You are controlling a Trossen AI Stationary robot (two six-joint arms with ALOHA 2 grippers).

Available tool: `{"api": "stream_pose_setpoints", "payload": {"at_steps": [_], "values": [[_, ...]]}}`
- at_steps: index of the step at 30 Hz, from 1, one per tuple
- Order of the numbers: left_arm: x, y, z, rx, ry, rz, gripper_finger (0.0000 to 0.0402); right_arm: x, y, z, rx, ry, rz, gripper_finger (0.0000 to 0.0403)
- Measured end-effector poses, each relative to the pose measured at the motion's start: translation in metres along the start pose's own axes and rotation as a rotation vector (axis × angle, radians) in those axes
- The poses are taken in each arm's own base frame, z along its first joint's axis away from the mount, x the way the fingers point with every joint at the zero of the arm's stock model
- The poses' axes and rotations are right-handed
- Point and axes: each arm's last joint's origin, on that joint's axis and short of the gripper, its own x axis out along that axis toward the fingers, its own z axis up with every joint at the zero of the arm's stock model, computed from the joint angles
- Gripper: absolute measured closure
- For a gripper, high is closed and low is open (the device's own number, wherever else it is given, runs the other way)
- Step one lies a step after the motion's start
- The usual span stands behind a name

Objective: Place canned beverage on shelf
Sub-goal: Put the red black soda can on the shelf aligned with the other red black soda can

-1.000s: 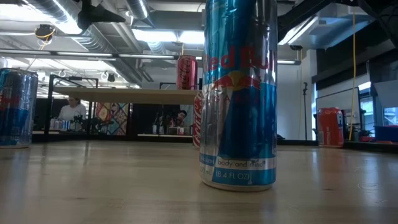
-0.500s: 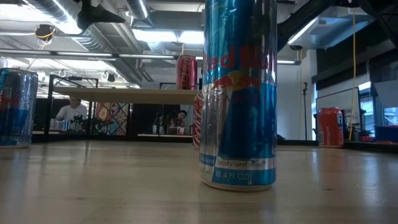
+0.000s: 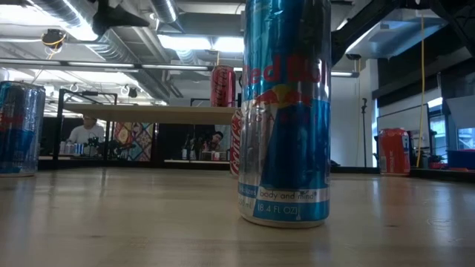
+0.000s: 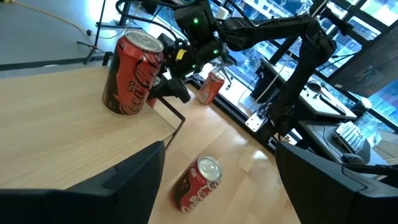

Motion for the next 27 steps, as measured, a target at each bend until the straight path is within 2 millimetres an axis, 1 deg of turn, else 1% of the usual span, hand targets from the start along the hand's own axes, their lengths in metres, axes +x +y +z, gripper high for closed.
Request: {"api": "stream_pose_setpoints", "payload": {"at_steps": [3,6,9,13,17,20,23,27], "values": [[0.0,-0.001,0.001,-0.009,-0.007,-0.009,0.0102,-0.007,0.001,-0.001,-0.025,0.04,0.033,0.0127],[0.0,-0.001,0.001,-0.011,-0.008,-0.019,0.0102,-0.024,0.006,0.003,-0.075,0.078,0.081,0.0127],[0.0,-0.001,0.001,-0.009,-0.007,-0.019,0.0102,-0.055,0.012,0.014,-0.148,0.054,0.131,0.0127],[0.0,-0.002,0.001,-0.005,0.006,-0.034,0.0102,-0.093,0.025,0.018,-0.186,0.022,0.315,0.0127],[0.0,-0.002,0.0,-0.004,0.015,-0.043,0.0102,-0.128,0.047,0.026,-0.248,-0.058,0.375,0.0127],[0.0,-0.003,-0.001,-0.002,0.044,-0.078,0.0102,-0.151,0.07,0.034,-0.304,-0.109,0.41,0.0127],[0.0,-0.003,-0.003,0.005,0.09,-0.103,0.0102,-0.169,0.095,0.048,-0.331,-0.155,0.403,0.0127],[-0.002,-0.004,-0.004,0.036,0.124,-0.161,0.0102,-0.194,0.124,0.071,-0.38,-0.266,0.351,0.0127]]}}
